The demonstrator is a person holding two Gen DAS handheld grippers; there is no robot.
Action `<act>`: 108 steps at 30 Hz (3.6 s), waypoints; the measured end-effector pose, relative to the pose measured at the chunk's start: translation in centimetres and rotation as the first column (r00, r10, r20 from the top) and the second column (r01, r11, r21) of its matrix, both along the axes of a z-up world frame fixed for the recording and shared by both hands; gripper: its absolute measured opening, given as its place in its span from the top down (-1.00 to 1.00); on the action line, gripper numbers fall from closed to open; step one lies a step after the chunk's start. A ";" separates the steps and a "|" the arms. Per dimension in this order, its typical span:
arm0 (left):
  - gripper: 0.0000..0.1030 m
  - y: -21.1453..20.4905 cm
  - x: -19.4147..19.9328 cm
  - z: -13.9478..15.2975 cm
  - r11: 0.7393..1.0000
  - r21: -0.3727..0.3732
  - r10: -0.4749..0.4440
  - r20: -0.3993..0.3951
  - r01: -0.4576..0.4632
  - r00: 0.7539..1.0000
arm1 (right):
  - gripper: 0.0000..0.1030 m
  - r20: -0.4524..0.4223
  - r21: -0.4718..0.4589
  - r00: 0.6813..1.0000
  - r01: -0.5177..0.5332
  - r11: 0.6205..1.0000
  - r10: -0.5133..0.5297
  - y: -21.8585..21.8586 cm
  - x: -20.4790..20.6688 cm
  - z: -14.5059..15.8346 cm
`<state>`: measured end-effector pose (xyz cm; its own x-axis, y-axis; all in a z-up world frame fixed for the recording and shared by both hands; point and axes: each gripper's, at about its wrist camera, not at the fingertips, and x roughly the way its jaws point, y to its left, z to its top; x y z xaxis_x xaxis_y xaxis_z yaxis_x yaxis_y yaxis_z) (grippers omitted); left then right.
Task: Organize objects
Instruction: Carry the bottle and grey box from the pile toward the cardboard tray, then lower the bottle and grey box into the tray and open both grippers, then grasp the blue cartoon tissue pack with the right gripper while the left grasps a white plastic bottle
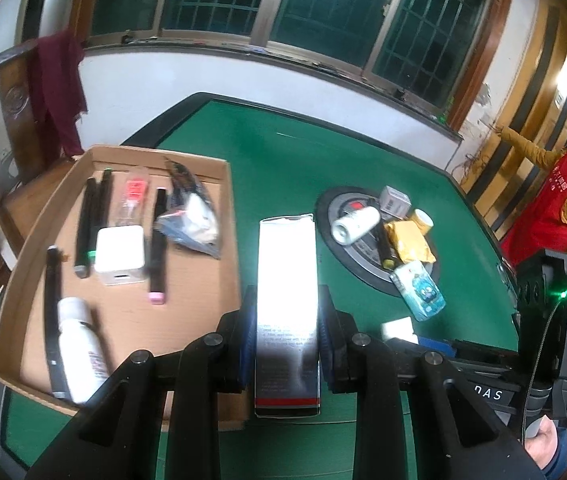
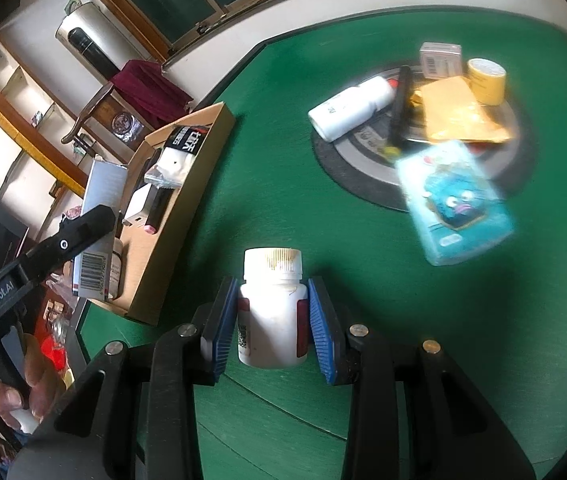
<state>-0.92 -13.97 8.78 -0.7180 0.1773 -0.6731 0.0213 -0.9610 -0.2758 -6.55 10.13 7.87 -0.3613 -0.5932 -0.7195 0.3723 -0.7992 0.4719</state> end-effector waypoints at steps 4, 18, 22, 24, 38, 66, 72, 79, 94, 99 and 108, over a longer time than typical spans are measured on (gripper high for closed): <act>0.55 -2.6 0.3 -0.4 0.999 0.015 0.049 0.004 -0.049 0.999 | 0.36 -0.004 0.012 1.000 -0.015 1.000 0.015 -1.1 0.1 0.4; 0.55 -9.5 -0.6 -5.5 0.980 0.083 0.172 0.124 -0.183 0.977 | 0.36 -0.042 -0.016 0.987 -0.156 0.988 0.156 -10.2 -0.4 3.7; 0.56 -9.5 -0.4 -6.6 0.982 0.080 0.158 0.152 -0.172 0.976 | 0.36 -0.020 -0.015 0.980 -0.197 0.980 0.197 -14.0 -1.1 3.4; 0.55 -9.3 -0.2 -6.6 0.983 0.069 0.158 0.151 -0.170 0.976 | 0.36 -0.004 -0.012 0.979 -0.204 0.979 0.204 -15.3 -1.8 2.9; 0.55 -8.6 0.1 -6.4 0.986 0.005 0.163 0.170 -0.167 0.972 | 0.36 0.096 0.006 0.978 -0.184 0.983 0.183 -18.4 -5.1 -0.4; 0.24 -8.8 0.6 -4.0 0.975 0.027 0.216 0.139 -0.222 0.966 | 0.35 0.085 -0.051 0.979 -0.183 0.982 0.187 -15.2 -4.6 1.4; 0.24 -6.0 0.6 -2.4 0.985 0.013 0.171 0.105 -0.173 0.980 | 0.34 0.066 -0.091 0.984 -0.159 0.983 0.166 -11.2 -3.8 2.4; 0.13 0.0 -1.1 -1.6 0.999 -0.020 0.033 0.109 -0.031 0.993 | 0.24 0.042 -0.080 0.994 -0.093 0.992 0.096 -4.6 -3.3 2.7; -0.18 9.8 -15.5 -1.6 0.957 -0.168 -0.193 0.236 0.236 0.952 | -0.49 -0.114 0.237 0.993 0.069 0.969 -0.043 5.8 -6.3 1.1; -0.19 11.4 -17.1 -2.1 0.922 -0.256 -0.234 0.233 0.292 0.944 | -0.49 -0.106 0.298 0.994 -0.005 0.955 0.038 4.3 -6.3 -0.5; -0.19 15.2 -19.7 -5.0 0.822 -0.368 -0.324 0.324 0.434 0.889 | -0.14 -0.175 0.385 0.984 0.048 0.922 0.022 3.6 -7.0 -2.0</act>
